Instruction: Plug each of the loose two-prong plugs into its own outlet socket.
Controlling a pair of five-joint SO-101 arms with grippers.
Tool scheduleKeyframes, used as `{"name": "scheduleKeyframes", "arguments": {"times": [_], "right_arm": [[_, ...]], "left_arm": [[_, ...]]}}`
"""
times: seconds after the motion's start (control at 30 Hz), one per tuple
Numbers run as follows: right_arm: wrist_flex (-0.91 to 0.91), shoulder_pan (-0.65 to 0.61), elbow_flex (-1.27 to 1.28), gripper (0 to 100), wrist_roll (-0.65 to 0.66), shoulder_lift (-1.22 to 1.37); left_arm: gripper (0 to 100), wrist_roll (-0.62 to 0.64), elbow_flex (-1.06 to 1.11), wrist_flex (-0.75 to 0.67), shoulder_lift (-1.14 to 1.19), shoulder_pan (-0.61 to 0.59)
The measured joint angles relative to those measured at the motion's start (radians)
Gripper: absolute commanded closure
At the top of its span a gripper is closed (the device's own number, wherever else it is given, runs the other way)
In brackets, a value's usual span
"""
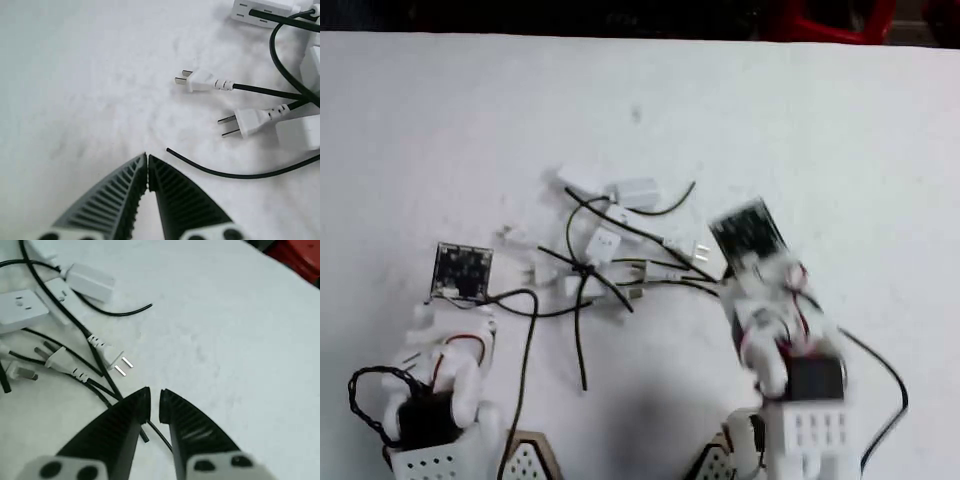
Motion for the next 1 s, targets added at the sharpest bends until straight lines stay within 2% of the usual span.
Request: {"name": "scheduleKeyframes", "arguments": {"times": [0.1,0.27,0.43,0.63,1.0], "right_arm": [[0.011,-0.046,-0.141,93.9,0.002,0.253],[0.025,-0.080,-0.359,81.7,0.002,0.638],[0.087,-0.124,-0.545,82.7,0.112,0.933],[0.097,-0.150,-0.690,82.6,0.195,1.186],[0.097,-0.184,-0.858,82.5,0.198,1.459]], "left_arm": [[97,0.000,0.000,0.000,0.000,0.000],[97,0.000,0.000,0.000,0.000,0.000],[97,0.000,0.012,-0.009,0.000,0.000],[97,0.000,0.031,-0.043,0.005,0.000],[97,0.000,0.031,-0.043,0.005,0.000]]}}
